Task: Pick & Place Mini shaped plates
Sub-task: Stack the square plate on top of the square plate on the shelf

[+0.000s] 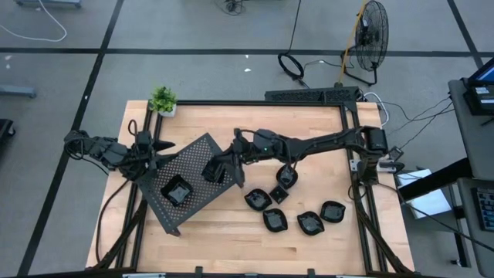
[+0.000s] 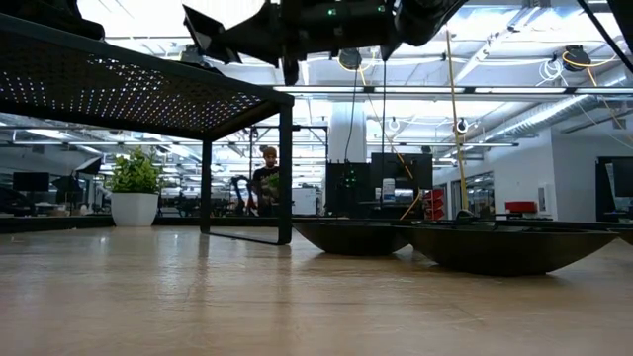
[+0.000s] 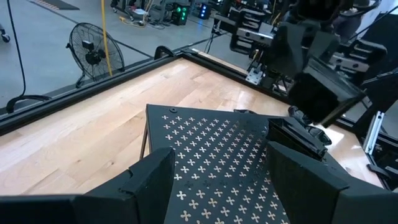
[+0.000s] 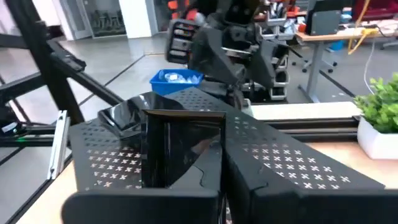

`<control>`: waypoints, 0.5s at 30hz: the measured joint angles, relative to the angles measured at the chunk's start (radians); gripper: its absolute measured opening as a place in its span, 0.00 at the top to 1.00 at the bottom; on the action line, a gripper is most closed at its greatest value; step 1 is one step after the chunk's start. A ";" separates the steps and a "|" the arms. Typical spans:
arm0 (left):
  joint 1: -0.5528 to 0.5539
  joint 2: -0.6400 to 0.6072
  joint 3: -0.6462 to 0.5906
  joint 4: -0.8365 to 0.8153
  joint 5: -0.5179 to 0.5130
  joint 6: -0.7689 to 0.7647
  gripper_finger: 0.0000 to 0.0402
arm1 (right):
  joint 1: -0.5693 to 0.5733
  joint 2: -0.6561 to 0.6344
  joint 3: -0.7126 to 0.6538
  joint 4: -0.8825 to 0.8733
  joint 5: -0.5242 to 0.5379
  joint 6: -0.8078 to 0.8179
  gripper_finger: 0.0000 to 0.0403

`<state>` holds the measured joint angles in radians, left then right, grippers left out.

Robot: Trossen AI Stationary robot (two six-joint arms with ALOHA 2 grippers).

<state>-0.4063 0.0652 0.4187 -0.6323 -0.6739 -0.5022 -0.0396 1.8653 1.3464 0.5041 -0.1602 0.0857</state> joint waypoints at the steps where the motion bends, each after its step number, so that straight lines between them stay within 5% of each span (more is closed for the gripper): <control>1: 0.000 0.000 0.000 -0.001 0.000 0.000 0.36 | -0.001 0.003 0.000 0.001 0.000 0.007 1.00; 15: 0.000 0.000 0.000 0.000 0.000 0.000 0.36 | 0.008 0.048 0.000 0.037 0.001 0.026 0.93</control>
<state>-0.4064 0.0651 0.4187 -0.6327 -0.6739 -0.5021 -0.0316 1.9131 1.3460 0.5411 -0.1595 0.1115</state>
